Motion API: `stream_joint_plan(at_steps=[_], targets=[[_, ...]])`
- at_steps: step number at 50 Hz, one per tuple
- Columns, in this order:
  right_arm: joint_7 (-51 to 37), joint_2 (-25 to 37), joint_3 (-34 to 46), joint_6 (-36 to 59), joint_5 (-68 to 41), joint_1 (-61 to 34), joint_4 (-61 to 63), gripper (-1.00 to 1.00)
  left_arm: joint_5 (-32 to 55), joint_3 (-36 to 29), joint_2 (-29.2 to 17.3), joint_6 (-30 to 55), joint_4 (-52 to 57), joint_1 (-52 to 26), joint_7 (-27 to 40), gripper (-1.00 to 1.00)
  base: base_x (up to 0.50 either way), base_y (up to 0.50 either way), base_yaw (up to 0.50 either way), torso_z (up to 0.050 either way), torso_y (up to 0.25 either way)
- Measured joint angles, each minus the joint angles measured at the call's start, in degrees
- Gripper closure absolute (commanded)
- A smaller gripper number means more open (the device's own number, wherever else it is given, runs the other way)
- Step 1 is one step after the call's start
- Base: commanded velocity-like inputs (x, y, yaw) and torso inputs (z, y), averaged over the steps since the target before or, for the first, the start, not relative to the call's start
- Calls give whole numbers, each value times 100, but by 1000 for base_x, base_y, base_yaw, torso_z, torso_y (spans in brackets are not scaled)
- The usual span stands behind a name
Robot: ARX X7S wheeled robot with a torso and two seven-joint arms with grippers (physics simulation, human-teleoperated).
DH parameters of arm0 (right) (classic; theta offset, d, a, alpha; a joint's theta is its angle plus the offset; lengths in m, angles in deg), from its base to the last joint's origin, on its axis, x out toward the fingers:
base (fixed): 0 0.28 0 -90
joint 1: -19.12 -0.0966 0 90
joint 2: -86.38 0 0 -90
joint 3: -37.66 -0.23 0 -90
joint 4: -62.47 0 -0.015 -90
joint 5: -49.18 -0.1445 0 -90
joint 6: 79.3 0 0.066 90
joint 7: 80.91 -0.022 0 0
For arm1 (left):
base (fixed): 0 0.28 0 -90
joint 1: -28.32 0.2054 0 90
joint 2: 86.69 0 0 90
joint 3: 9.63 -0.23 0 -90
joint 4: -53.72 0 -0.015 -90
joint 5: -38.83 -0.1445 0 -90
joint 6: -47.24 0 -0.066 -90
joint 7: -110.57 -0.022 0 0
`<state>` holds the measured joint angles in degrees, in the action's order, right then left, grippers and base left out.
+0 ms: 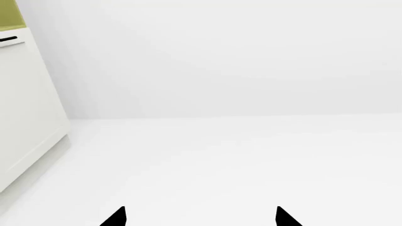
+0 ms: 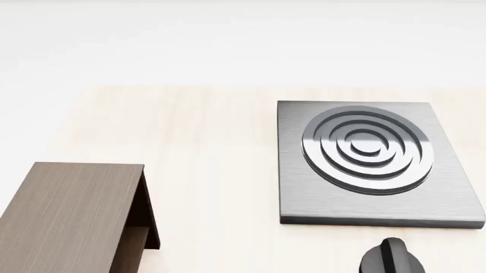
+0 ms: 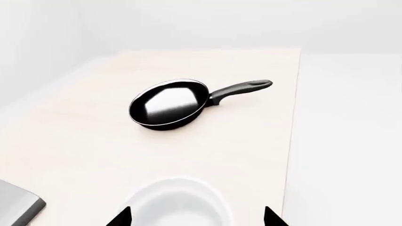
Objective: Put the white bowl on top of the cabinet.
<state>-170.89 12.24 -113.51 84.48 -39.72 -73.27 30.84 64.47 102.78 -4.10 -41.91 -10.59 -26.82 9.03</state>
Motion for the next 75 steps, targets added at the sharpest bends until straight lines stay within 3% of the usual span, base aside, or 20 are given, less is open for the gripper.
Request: stream_joint_plan(at_steps=[10, 23, 75], targets=[[71, -264, 10, 871, 285, -640, -217, -100, -5, -10, -8, 17, -7, -14, 3, -100, 0, 0, 0, 0, 0], [273, -278, 93, 1086, 733, -822, -368, -100, -8, -14, -10, 32, -6, -19, 7, -100, 0, 0, 0, 0, 0], [2046, -504, 1583, -765, 3811, 100, -2022, -100, -49, -32, -11, 78, -1, -39, 22, -100, 0, 0, 0, 0, 0]])
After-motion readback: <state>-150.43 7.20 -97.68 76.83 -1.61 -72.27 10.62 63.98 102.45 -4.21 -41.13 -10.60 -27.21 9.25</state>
